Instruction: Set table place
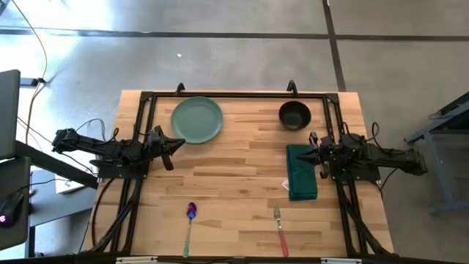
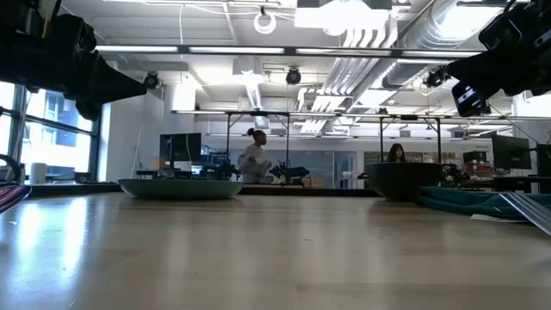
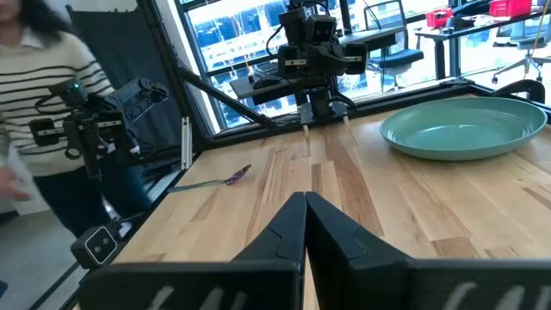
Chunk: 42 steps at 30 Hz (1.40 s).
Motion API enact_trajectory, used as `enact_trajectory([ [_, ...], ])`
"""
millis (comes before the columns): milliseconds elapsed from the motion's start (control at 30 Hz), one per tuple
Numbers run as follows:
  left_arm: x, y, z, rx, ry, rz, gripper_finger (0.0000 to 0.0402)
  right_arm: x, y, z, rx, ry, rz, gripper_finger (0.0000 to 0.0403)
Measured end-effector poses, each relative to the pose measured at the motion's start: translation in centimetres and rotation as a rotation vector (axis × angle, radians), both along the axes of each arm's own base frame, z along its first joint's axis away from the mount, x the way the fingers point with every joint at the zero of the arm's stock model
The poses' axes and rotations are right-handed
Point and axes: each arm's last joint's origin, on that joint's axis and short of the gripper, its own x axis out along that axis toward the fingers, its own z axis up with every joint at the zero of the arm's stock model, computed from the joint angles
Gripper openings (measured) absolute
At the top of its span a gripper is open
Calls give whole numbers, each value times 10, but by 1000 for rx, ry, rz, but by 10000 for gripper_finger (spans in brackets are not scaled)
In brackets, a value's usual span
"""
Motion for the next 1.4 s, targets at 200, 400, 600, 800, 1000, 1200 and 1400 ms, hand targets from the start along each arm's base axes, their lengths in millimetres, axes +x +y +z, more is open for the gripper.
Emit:
enact_trajectory([
  [200, 0, 0, 0, 0, 0, 0, 1, 0, 0, 0, 0, 0, 0, 0],
  [400, 0, 0, 0, 0, -1, 0, 1, 0, 0, 0, 0, 0, 0, 0],
  [600, 1, -1, 0, -4, -1, -45, 1, 0, 0, 0, 0, 0, 0, 0],
  [800, 1, -2, 0, -52, -25, -67, 1, 0, 0, 0, 0, 0, 0, 0],
  [1000, 2, -3, 1, -217, -109, -108, 1, 0, -4, 0, -159, -15, -104, 0],
  [1200, 1, -2, 3, -304, -178, -73, 1, 0, -5, 0, -209, -10, -130, 0],
  [1400, 2, -3, 4, -415, -244, -77, 1, 0, -5, 7, -113, -81, -146, 0],
])
